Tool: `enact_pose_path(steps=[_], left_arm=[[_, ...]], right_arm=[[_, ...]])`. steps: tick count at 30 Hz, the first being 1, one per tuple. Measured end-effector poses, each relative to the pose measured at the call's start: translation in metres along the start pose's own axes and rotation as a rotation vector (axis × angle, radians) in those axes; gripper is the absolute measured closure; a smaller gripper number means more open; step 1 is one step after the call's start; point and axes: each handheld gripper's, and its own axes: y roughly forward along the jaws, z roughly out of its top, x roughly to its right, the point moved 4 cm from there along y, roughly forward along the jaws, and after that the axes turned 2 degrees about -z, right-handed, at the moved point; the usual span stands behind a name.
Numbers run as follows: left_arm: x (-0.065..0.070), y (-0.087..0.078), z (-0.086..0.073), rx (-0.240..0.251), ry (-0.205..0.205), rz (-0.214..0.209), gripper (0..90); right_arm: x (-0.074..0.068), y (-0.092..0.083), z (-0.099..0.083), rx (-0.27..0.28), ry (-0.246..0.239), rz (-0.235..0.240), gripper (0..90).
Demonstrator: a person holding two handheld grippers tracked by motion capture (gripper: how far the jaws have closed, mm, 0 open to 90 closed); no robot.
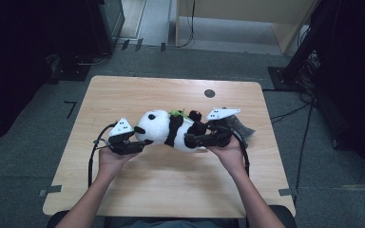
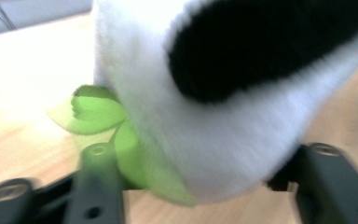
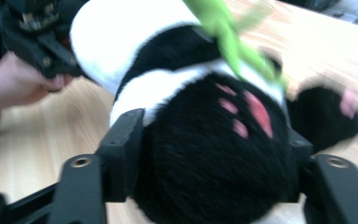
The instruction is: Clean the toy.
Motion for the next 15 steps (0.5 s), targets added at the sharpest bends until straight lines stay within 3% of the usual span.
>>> enact_pose_path(steps=[5, 7, 12, 15], left_arm=[[-0.004, -0.003, 0.001, 0.005, -0.051, -0.044, 58.3], [-0.009, -0.005, 0.001, 0.014, -0.096, -0.050, 58.6], [-0.024, -0.016, 0.002, 0.051, -0.165, -0.025, 58.3], [-0.027, -0.022, 0.006, 0.077, -0.197, -0.038, 57.9]], right_arm=[[0.005, -0.003, -0.003, 0.054, 0.008, 0.037, 31.7], [0.007, -0.009, -0.003, 0.088, 0.007, 0.022, 29.7], [0.014, -0.026, -0.008, 0.172, -0.024, 0.013, 28.4], [0.016, -0.023, -0.014, 0.201, 0.003, 0.058, 26.8]])
